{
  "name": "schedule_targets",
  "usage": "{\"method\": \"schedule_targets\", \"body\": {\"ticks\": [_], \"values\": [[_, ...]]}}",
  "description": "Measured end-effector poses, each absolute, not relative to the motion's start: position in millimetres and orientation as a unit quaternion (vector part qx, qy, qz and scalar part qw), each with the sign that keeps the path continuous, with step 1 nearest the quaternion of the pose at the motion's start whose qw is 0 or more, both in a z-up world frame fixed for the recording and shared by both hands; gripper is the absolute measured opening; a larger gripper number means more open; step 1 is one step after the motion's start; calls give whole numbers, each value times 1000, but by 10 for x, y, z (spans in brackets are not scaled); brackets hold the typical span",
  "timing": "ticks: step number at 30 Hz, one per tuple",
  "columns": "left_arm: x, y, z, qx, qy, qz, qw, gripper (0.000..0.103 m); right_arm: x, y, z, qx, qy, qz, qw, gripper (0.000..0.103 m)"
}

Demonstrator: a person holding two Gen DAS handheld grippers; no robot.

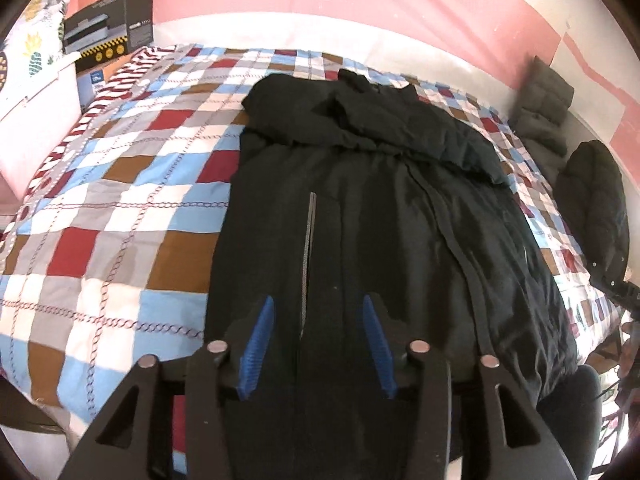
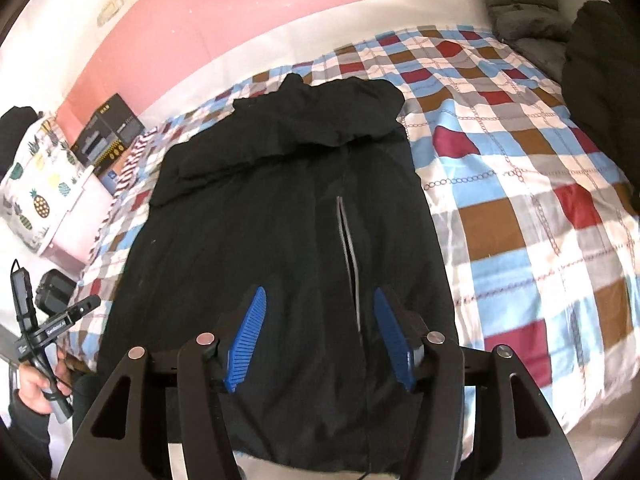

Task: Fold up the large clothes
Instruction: 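Grasp the jacket hem with both tools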

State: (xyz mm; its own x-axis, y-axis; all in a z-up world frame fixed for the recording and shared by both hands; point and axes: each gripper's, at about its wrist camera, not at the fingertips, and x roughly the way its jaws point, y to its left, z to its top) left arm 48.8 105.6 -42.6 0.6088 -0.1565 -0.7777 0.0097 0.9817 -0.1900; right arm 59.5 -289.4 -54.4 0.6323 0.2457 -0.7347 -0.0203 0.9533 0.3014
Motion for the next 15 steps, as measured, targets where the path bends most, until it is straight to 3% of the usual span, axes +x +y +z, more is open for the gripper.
{"method": "schedule_targets", "body": {"ticks": [8, 12, 15], "values": [[280, 1131, -502, -82, 444, -25, 892, 54, 346, -3004, -749, 124, 437, 46, 890, 59], [247, 1245, -648, -84, 459, -3, 885, 55, 297, -3238, -916, 146, 454, 26, 878, 71], [262, 1366, -784, -94, 476, 10, 874, 56, 302, -3427, -1076, 164, 474, 16, 865, 71]]}}
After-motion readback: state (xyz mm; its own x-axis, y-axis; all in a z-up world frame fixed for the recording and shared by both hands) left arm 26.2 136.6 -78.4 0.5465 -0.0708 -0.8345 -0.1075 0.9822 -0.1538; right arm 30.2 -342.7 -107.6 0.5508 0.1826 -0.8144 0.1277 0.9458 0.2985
